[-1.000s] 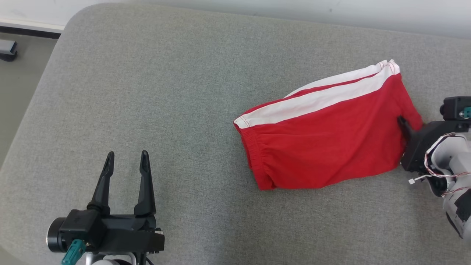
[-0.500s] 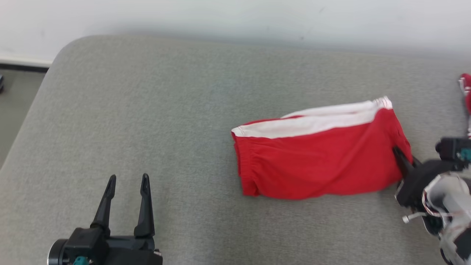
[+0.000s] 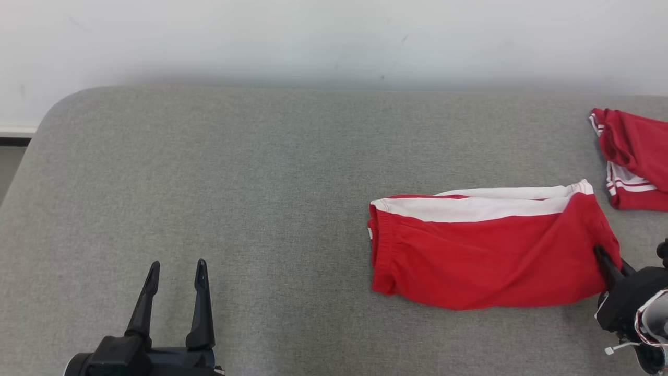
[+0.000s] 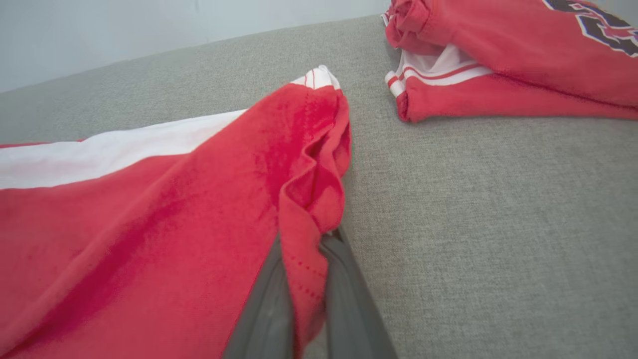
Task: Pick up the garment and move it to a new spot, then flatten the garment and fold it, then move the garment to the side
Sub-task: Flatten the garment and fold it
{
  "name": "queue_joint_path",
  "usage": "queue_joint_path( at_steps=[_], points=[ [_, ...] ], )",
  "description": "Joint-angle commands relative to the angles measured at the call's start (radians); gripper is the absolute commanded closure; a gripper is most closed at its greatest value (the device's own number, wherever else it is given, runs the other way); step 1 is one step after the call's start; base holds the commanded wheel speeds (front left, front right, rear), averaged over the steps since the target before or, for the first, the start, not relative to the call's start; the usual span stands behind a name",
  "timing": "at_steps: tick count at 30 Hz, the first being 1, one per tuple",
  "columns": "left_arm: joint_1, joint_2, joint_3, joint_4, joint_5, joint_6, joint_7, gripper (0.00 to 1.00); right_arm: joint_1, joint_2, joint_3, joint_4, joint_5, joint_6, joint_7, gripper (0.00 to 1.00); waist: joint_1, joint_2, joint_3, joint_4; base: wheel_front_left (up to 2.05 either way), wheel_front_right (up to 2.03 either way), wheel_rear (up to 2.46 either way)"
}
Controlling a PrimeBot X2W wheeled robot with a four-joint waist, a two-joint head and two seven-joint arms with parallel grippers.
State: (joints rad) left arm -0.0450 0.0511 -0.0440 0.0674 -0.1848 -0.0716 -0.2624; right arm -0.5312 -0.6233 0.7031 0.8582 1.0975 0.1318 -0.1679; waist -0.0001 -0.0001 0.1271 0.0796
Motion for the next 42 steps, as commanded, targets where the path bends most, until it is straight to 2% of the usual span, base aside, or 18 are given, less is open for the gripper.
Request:
queue_joint_path(
  at_steps=[1,7,13,22,28,36,42],
  points=[
    [0.015,-0.001,0.002,-0.004,0.0,0.001,-0.003,0.0,0.001,-0.004,-0.002,-0.008,-0.016,-0.003,-0.01,1.0,0.0001,0.0001,-0.008,-0.009,0.0,0.0,0.0],
    [0.026,-0.001,0.007,-0.002,0.001,-0.003,-0.003,0.0,-0.026,0.022,-0.009,-0.077,-0.073,-0.003,-0.042,1.0,0.0001,0.0001,-0.026,-0.02,0.0,0.0,0.0],
    [0.027,-0.001,0.007,-0.004,-0.001,-0.004,-0.003,0.0,-0.018,0.042,-0.013,-0.201,-0.141,-0.003,-0.05,1.0,0.0001,0.0001,-0.039,-0.017,0.0,0.0,0.0],
    [0.008,-0.001,-0.005,-0.004,-0.016,-0.001,-0.003,0.0,0.054,0.104,-0.057,-0.406,-0.24,-0.003,0.028,1.0,0.0001,0.0001,-0.036,0.014,0.0,0.0,0.0],
    [-0.006,-0.001,-0.013,-0.004,-0.028,0.005,-0.003,0.0,0.104,0.17,-0.115,-0.512,-0.309,-0.003,0.106,1.0,0.0001,0.0001,-0.015,0.037,0.0,0.0,0.0],
    [-0.025,-0.001,-0.035,-0.001,-0.037,0.015,-0.003,0.0,0.16,0.28,-0.149,-0.573,-0.414,-0.003,0.195,1.0,0.0001,0.0001,0.01,0.069,0.0,0.0,0.0],
    [-0.037,-0.001,-0.046,0.004,-0.044,0.017,-0.003,0.0,0.193,0.327,-0.156,-0.564,-0.47,-0.003,0.22,1.0,0.0001,0.0001,0.015,0.085,0.0,0.0,0.0]
  ],
)
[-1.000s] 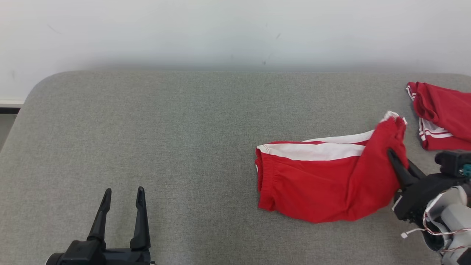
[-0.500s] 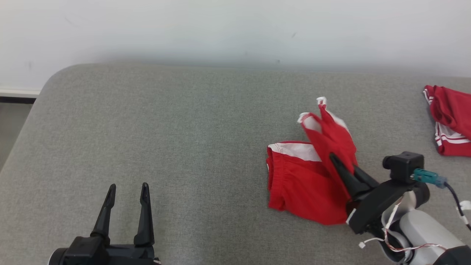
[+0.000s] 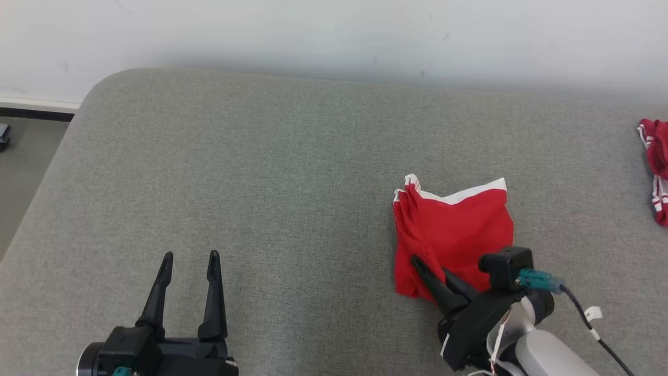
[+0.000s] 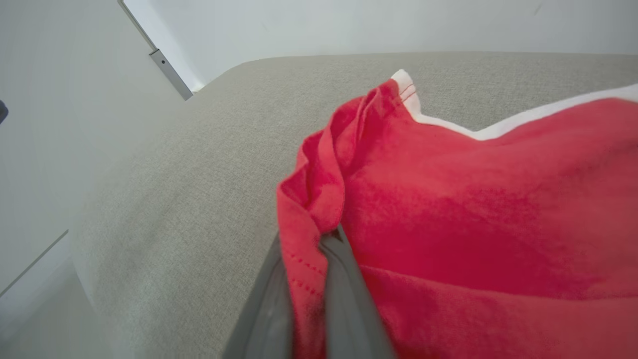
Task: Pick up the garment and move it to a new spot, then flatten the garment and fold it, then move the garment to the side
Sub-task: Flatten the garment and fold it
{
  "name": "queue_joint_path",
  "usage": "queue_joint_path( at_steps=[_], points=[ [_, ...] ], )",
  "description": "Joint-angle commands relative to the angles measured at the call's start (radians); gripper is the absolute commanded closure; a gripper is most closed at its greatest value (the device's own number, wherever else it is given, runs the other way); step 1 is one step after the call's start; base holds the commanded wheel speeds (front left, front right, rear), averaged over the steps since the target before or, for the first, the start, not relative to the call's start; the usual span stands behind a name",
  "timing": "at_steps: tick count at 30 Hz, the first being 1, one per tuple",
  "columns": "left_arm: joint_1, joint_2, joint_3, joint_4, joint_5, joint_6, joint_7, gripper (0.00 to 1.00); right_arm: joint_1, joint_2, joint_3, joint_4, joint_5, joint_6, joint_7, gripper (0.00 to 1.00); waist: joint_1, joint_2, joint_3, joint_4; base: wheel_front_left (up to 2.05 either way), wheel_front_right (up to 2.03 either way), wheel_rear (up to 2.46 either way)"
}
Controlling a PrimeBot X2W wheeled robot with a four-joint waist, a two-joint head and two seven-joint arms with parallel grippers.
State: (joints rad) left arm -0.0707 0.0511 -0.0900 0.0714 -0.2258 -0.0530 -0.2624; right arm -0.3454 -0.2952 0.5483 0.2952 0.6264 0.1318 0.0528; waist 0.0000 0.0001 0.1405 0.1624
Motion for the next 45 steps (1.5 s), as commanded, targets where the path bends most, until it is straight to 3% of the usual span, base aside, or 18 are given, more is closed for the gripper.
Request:
queue_joint_path(
  at_steps=[1,3,4,5,12,23,24,26,40,45],
  points=[
    [-0.011,-0.001,-0.001,0.001,-0.004,0.0,-0.003,0.0,0.012,0.005,-0.003,0.003,-0.007,-0.003,0.002,1.0,0.0,-0.0001,0.002,0.004,0.0,0.0,0.0],
    [-0.011,-0.001,0.0,0.002,-0.005,0.0,-0.003,0.0,0.02,0.011,-0.002,0.012,-0.023,-0.003,0.003,1.0,0.0,-0.0001,0.001,0.004,0.0,0.0,0.0],
    [-0.011,-0.001,0.001,0.002,-0.006,0.001,-0.003,0.0,0.022,0.015,-0.006,0.016,-0.031,-0.003,-0.004,0.84,0.0,-0.0001,0.0,0.004,0.0,0.0,0.0],
    [-0.009,-0.001,0.003,0.003,-0.005,0.002,-0.003,0.0,0.024,0.018,-0.007,0.018,-0.038,-0.003,-0.01,0.0,0.0,-0.0001,-0.001,0.003,0.0,0.0,0.0],
    [0.008,-0.001,0.027,0.002,0.004,-0.005,-0.003,0.0,0.024,0.015,-0.087,-0.005,-0.05,-0.003,-0.11,0.0,0.0,-0.0001,-0.014,-0.019,0.0,0.0,0.0],
    [0.013,-0.001,0.039,-0.007,0.021,-0.008,-0.003,0.0,0.015,-0.009,-0.333,0.014,-0.111,-0.003,-0.232,0.0,0.0,-0.0001,-0.016,-0.033,0.0,0.0,0.0],
    [0.011,-0.001,0.039,-0.006,0.023,-0.01,-0.003,0.0,0.013,-0.008,-0.347,0.024,-0.117,-0.003,-0.239,0.4,0.0,-0.0001,-0.015,-0.031,0.0,0.0,0.0],
    [0.006,-0.001,0.039,-0.005,0.025,-0.014,-0.003,0.0,0.008,-0.011,-0.357,0.049,-0.143,-0.003,-0.247,1.0,0.0,-0.0001,-0.013,-0.027,0.0,0.0,0.0],
    [-0.026,-0.001,0.017,0.006,0.025,-0.018,-0.003,0.0,-0.092,0.06,-0.264,0.341,-0.246,-0.003,-0.313,1.0,0.0,-0.0001,0.017,0.032,0.0,0.0,0.0],
    [-0.026,-0.001,0.014,0.006,0.022,-0.013,-0.003,0.0,-0.102,0.082,-0.237,0.381,-0.271,-0.003,-0.318,1.0,0.0,-0.0001,0.018,0.047,0.0,0.0,0.0]
  ],
)
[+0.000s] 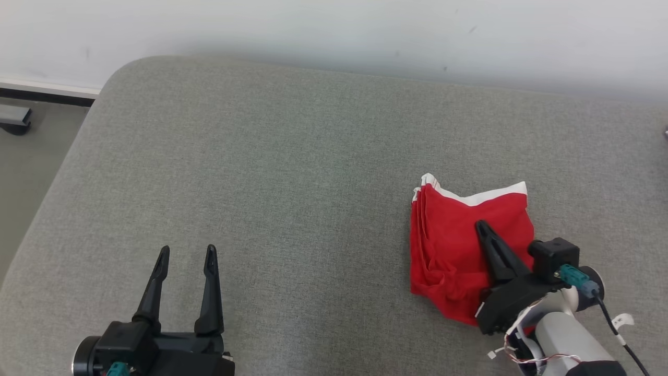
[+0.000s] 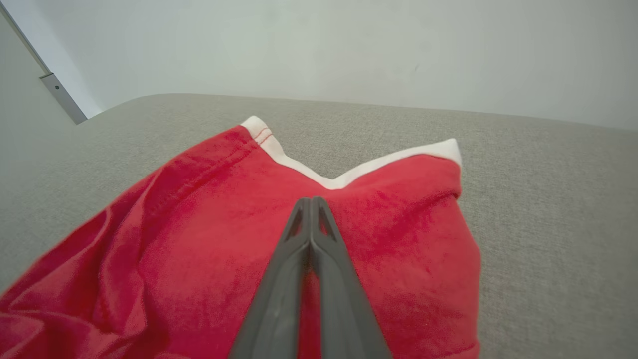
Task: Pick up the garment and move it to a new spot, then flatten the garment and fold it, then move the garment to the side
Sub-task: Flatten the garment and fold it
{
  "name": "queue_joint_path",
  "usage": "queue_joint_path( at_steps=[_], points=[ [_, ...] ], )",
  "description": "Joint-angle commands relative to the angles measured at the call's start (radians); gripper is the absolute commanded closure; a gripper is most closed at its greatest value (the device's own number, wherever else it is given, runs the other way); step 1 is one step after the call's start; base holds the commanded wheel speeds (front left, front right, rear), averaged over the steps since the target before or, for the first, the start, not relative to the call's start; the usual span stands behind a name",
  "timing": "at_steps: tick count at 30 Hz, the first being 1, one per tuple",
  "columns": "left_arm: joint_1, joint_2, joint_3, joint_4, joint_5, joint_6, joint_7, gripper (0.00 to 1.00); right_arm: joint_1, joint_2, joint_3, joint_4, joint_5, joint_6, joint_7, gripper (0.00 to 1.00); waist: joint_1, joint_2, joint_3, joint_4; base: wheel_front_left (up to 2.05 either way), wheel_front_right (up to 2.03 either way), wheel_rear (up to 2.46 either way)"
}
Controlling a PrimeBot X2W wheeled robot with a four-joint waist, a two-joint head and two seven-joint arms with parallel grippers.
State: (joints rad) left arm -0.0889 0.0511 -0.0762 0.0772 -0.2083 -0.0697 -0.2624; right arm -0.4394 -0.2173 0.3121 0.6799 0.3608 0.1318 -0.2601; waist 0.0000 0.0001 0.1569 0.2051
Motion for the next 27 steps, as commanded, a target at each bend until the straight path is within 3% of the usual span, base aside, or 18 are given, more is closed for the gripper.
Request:
queue_joint_path(
  at_steps=[1,17,22,27],
  points=[
    [-0.005,-0.001,0.002,0.0,0.004,0.004,-0.003,0.0,-0.007,0.008,0.001,-0.008,-0.013,-0.003,-0.005,1.0,0.0,-0.0001,0.002,0.006,0.0,0.0,0.0],
    [-0.016,-0.001,-0.007,0.001,-0.01,0.01,-0.003,0.0,0.05,0.132,0.143,-0.077,-0.014,-0.003,-0.006,1.0,0.0,-0.0001,0.011,0.012,0.0,0.0,0.0],
    [-0.01,-0.001,-0.002,0.001,-0.008,0.012,-0.003,0.0,0.052,0.14,0.166,-0.102,0.002,-0.003,-0.006,1.0,0.0,-0.0001,0.007,0.003,0.0,0.0,0.0],
    [0.001,-0.001,0.008,-0.001,0.006,0.01,-0.003,0.0,0.065,0.124,0.115,-0.176,0.0,-0.003,-0.006,1.0,0.0,-0.0001,-0.007,-0.027,0.0,0.0,0.0]
  ],
)
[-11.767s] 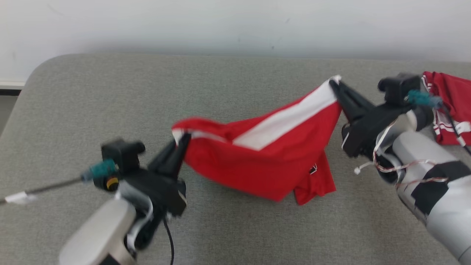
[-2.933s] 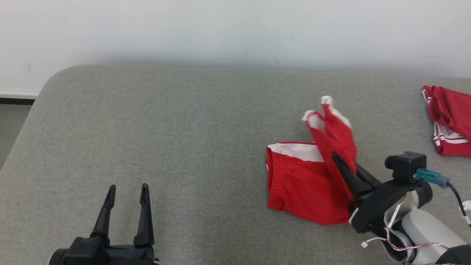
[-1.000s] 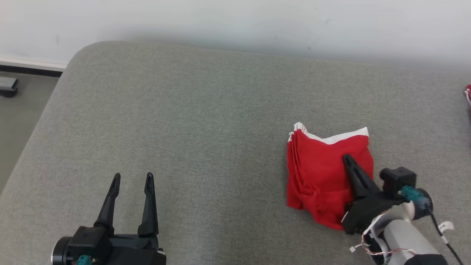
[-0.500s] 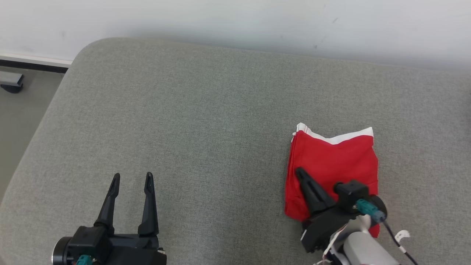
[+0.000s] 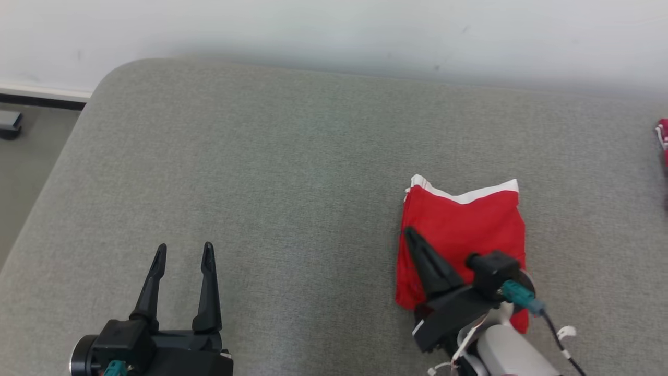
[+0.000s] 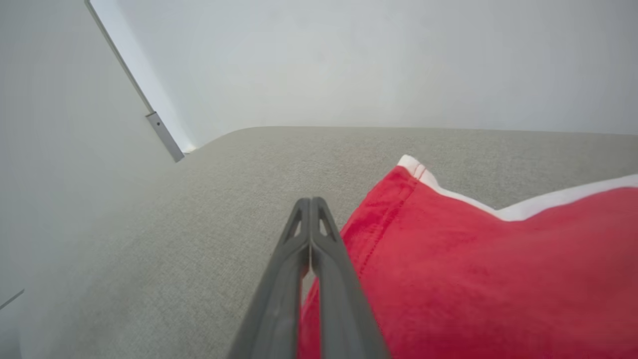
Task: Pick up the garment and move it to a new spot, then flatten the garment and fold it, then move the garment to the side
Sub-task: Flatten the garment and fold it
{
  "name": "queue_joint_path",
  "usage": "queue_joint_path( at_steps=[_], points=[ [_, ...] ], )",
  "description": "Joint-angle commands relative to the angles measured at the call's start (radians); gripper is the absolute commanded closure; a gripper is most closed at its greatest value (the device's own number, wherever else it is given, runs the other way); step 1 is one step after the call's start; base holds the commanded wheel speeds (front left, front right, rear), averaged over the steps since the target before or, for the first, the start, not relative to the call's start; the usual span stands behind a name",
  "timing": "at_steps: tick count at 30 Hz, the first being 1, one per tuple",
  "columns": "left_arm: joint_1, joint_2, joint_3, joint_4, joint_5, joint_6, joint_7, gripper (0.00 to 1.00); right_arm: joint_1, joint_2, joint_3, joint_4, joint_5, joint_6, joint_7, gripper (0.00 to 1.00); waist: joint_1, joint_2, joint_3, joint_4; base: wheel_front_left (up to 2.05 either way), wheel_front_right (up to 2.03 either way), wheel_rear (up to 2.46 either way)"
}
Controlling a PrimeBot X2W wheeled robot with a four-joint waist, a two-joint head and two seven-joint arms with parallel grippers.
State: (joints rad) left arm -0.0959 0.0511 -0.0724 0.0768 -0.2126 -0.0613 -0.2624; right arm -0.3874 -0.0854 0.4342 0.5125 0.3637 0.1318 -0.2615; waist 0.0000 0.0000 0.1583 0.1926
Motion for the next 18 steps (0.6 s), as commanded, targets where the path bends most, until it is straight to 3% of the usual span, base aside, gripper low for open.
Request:
queue_joint_path(
  at_steps=[1,18],
  points=[
    [0.011,-0.001,0.007,-0.001,0.013,0.0,-0.003,0.0,0.019,-0.013,-0.024,-0.027,-0.005,-0.003,-0.004,1.0,0.0,0.0,-0.012,-0.023,0.0,0.0,0.0],
    [0.033,-0.001,0.029,0.004,0.055,-0.02,-0.003,0.0,0.161,-0.075,-0.283,-0.23,-0.079,-0.003,-0.005,1.0,0.0,0.0,-0.061,-0.187,0.0,0.0,0.0]
  ],
)
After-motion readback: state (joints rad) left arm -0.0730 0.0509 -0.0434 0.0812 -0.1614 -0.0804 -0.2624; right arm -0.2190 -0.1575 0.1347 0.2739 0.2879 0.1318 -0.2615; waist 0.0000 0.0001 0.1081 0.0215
